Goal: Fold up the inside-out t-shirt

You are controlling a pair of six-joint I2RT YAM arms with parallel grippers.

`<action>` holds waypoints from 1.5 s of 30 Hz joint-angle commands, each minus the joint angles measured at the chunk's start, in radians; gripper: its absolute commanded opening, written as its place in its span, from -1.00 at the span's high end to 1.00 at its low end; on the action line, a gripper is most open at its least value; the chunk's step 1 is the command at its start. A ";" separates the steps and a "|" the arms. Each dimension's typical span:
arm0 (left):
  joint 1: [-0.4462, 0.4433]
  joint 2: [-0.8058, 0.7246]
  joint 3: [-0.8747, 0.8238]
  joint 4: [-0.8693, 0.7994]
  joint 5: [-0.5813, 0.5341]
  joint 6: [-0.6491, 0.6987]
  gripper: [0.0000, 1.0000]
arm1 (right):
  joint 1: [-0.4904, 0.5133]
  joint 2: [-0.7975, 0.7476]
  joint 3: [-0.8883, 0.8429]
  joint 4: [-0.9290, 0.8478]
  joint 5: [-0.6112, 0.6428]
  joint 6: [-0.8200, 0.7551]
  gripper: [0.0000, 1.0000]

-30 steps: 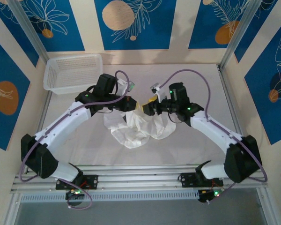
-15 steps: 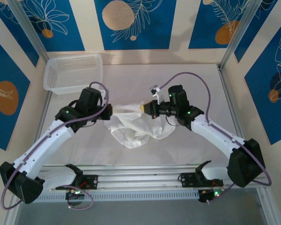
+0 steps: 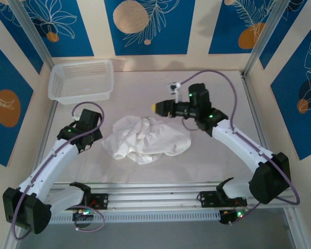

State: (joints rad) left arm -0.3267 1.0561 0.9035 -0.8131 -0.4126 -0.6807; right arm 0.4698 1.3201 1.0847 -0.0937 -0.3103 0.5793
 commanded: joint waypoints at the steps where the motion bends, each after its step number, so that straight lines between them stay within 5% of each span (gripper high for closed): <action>1: 0.008 -0.013 0.062 0.069 0.088 0.055 -0.01 | -0.078 0.010 -0.022 -0.295 0.170 0.073 0.00; 4: -0.058 0.058 0.098 0.264 0.414 0.095 -0.04 | -0.128 0.045 -0.064 -0.344 0.161 0.064 -0.01; 6: -0.161 0.171 0.178 0.304 0.500 0.135 -0.14 | -0.145 0.064 -0.106 -0.317 0.139 0.065 -0.02; 9: -0.279 0.404 0.395 0.168 0.436 0.241 -0.34 | -0.152 0.099 -0.142 -0.282 0.108 0.065 -0.11; 15: -0.288 0.745 0.596 0.096 0.404 0.312 -0.77 | -0.126 0.207 -0.131 -0.294 0.042 0.010 -0.45; 18: -0.288 0.871 0.679 0.028 0.423 0.333 -0.72 | -0.111 0.252 -0.106 -0.314 0.040 -0.014 -0.38; 20: -0.286 0.906 0.699 0.012 0.446 0.326 -0.26 | -0.108 0.268 -0.086 -0.321 0.022 -0.023 -0.06; 22: -0.281 0.883 0.696 0.036 0.486 0.301 0.61 | -0.108 0.263 -0.065 -0.314 -0.015 -0.030 0.78; 23: -0.277 0.861 0.699 0.049 0.502 0.296 0.91 | -0.106 0.252 -0.053 -0.317 -0.015 -0.030 1.00; 24: -0.270 0.829 0.708 0.062 0.518 0.293 1.00 | -0.104 0.232 -0.039 -0.319 -0.006 -0.032 1.00; 31: -0.184 0.594 0.900 0.139 0.655 0.323 1.00 | -0.120 -0.028 0.052 -0.209 0.181 -0.104 1.00; 34: -0.184 0.468 0.917 0.179 0.623 0.377 1.00 | -0.142 -0.150 0.029 -0.075 0.201 -0.146 1.00; 37: -0.184 0.312 0.797 0.206 0.485 0.406 1.00 | -0.142 -0.272 -0.083 0.081 0.116 -0.214 1.00; 41: -0.181 0.099 0.488 0.167 0.150 0.366 1.00 | -0.080 -0.404 -0.352 0.251 -0.129 -0.267 1.00; 43: -0.174 0.006 0.322 0.130 0.021 0.302 0.95 | 0.010 -0.426 -0.417 0.165 -0.198 -0.349 1.00; 45: -0.160 -0.080 0.172 0.106 -0.010 0.241 0.63 | 0.134 -0.422 -0.447 0.025 -0.227 -0.421 0.85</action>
State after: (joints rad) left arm -0.5068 0.9958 1.2499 -0.5938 -0.2115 -0.3592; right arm 0.5064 0.8871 0.6914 0.0547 -0.4026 0.2951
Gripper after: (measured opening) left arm 0.119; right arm 0.061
